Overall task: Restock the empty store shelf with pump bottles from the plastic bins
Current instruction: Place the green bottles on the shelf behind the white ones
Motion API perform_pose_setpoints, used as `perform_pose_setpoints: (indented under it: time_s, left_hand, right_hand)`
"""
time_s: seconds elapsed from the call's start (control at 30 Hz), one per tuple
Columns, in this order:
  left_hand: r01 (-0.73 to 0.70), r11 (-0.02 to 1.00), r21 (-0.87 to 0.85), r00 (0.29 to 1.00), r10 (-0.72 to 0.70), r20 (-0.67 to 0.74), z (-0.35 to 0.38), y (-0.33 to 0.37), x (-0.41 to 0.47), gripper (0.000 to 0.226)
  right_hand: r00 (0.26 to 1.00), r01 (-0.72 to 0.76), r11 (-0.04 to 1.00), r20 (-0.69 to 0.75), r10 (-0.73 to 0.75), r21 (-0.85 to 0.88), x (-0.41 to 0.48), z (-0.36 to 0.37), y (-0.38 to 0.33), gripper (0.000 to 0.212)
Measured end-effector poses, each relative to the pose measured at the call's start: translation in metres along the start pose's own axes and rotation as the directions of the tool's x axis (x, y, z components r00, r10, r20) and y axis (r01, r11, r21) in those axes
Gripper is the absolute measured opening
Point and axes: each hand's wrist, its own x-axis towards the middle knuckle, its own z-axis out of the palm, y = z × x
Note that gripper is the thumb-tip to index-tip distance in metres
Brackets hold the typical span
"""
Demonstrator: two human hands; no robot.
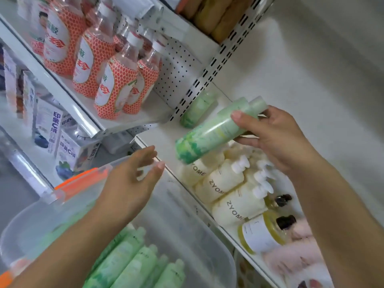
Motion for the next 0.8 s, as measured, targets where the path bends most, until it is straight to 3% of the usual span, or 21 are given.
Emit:
perform_pose_setpoints:
  time_s: [0.07, 0.17, 0.27, 0.4, 0.53, 0.67, 0.8]
  left_hand:
    - [-0.051, 0.921, 0.386, 0.987, 0.105, -0.119, -0.002, -0.009, 0.005, 0.047]
    - [0.003, 0.8, 0.6, 0.97, 0.143, -0.196, -0.008, -0.025, 0.018, 0.054]
    - [0.077, 0.737, 0.671, 0.975, 0.084, -0.204, -0.011, -0.033, 0.026, 0.058]
    - [0.08, 0.626, 0.775, 0.986, 0.065, -0.154, -0.001, -0.037, 0.029, 0.071]
    - [0.094, 0.563, 0.821, 0.991, 0.025, -0.131, 0.007, -0.039, 0.035, 0.07]
    - [0.078, 0.56, 0.825, 0.991, 0.049, -0.126, 0.011, -0.045, 0.038, 0.069]
    - [0.093, 0.554, 0.827, 0.987, 0.061, -0.151, 0.016, -0.047, 0.04, 0.063]
  right_hand:
    - [0.998, -0.018, 0.999, -0.062, 0.02, 0.027, 0.03, -0.008, 0.002, 0.046]
    - [0.991, -0.043, 0.999, -0.128, 0.045, 0.02, 0.077, -0.012, 0.014, 0.045]
    - [0.986, -0.082, 0.996, -0.149, 0.076, -0.034, 0.123, -0.009, 0.028, 0.045]
    - [0.976, -0.176, 0.977, -0.146, 0.159, -0.116, 0.172, -0.001, 0.047, 0.049]
    - [0.951, -0.307, 0.927, -0.117, 0.288, -0.215, 0.208, 0.015, 0.062, 0.046]
    - [0.891, -0.453, 0.843, -0.13, 0.434, -0.289, 0.238, 0.022, 0.078, 0.053]
    - [0.86, -0.51, 0.814, -0.152, 0.487, -0.277, 0.256, 0.02, 0.088, 0.064]
